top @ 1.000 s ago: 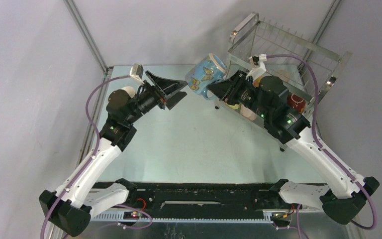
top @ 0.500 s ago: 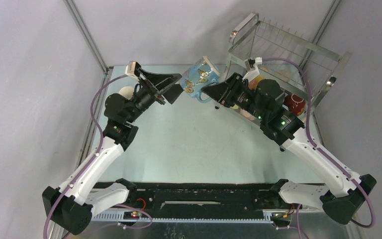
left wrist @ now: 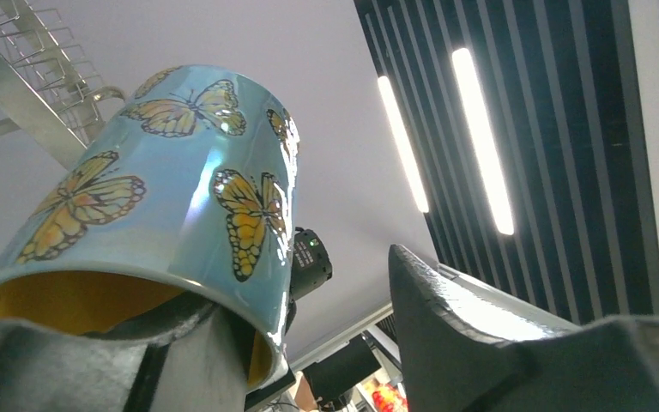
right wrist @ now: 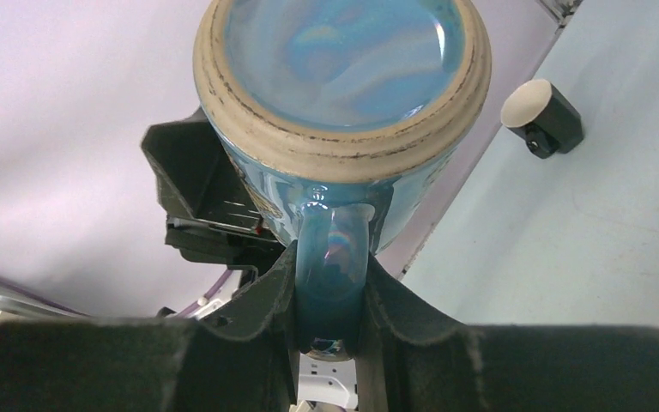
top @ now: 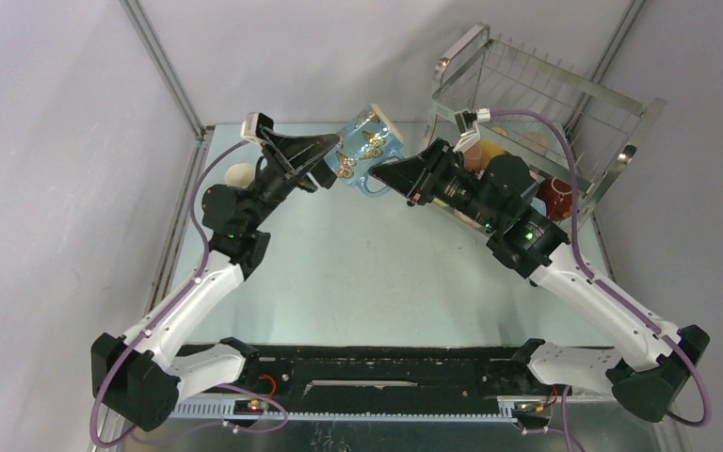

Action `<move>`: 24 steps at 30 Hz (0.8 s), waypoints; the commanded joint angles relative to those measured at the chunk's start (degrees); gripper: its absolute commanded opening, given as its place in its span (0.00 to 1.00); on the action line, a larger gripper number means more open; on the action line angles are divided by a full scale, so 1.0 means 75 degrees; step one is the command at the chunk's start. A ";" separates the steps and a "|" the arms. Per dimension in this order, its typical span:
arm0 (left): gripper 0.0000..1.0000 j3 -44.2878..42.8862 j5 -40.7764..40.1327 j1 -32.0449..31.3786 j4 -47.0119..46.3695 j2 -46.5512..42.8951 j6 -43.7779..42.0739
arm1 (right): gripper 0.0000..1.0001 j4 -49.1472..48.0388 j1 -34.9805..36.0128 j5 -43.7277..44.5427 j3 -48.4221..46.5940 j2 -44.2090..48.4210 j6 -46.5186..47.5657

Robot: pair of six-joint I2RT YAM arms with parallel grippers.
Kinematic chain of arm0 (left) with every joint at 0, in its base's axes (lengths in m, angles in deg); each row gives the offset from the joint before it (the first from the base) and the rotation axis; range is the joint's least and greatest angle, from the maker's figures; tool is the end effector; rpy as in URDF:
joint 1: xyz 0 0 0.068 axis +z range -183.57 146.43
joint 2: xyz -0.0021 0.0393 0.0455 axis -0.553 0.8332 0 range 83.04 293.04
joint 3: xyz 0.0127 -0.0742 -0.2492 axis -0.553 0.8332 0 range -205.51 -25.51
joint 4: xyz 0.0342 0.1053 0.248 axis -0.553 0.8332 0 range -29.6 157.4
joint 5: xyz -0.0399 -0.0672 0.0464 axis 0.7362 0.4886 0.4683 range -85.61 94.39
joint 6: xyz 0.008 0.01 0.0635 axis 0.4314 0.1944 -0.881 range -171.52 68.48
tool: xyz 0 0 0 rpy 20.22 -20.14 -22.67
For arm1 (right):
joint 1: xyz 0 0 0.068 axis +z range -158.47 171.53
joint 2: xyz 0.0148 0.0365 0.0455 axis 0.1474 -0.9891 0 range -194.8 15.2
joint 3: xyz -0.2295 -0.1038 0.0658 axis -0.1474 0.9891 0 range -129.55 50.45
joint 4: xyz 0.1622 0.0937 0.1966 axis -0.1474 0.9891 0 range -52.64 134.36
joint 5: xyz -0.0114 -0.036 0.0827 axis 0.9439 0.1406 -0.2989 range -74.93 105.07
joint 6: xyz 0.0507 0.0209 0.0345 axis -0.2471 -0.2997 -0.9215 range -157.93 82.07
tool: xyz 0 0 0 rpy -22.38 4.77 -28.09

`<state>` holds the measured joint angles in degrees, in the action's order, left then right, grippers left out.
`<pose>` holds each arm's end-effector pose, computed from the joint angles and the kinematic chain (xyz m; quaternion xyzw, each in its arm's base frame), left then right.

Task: Unload the cups from the dish rack
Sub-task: Place the cup at the center of the board.

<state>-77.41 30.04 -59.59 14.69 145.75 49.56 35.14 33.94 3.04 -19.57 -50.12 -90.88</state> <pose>0.2290 -0.1361 0.4159 -0.1187 0.4776 -0.8197 0.2931 0.2053 0.2018 0.4373 -0.0176 0.6639 0.5972 0.4498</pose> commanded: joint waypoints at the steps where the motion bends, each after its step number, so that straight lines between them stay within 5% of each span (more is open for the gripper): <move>1: 0.53 -0.0006 0.0055 -0.0034 -0.0596 -0.0104 0.0215 | 0.00 -0.1438 0.0107 -0.0005 -0.0136 0.0236 -0.0022; 11: 0.04 -0.0076 0.0139 -0.0075 -0.0621 -0.0131 0.0034 | 0.00 -0.1177 0.0411 0.0237 -0.0134 0.0305 0.0431; 15: 0.00 -0.0076 0.0169 -0.0082 -0.0492 -0.0152 -0.0205 | 0.01 -0.0961 0.0475 0.0373 -0.0136 0.0359 0.0603; 16: 0.00 -0.0079 0.0164 -0.0081 -0.0435 -0.0172 -0.0279 | 0.12 -0.0894 0.0475 0.0388 -0.0142 0.0390 0.0657; 18: 0.00 -0.0132 0.0175 -0.0083 -0.0243 -0.0219 -0.0506 | 0.57 -0.0709 0.0476 0.0473 -0.0140 0.0468 0.0767; 19: 0.00 -0.0175 0.0188 -0.0076 -0.0107 -0.0253 -0.0636 | 0.70 -0.0608 0.0477 0.0524 -0.0147 0.0520 0.0846; 22: 0.00 -0.0332 0.0228 -0.0070 0.0416 -0.0375 -0.1092 | 0.98 -0.0208 0.0480 0.0660 -0.0145 0.0746 0.1135; 24: 0.00 -0.0436 0.0253 -0.0070 0.0747 -0.0464 -0.1366 | 1.00 0.0117 0.0457 0.0768 -0.0147 0.0915 0.1358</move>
<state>-77.41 32.01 -60.08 19.36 145.45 45.62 35.21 36.98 6.45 -19.55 -47.61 -85.55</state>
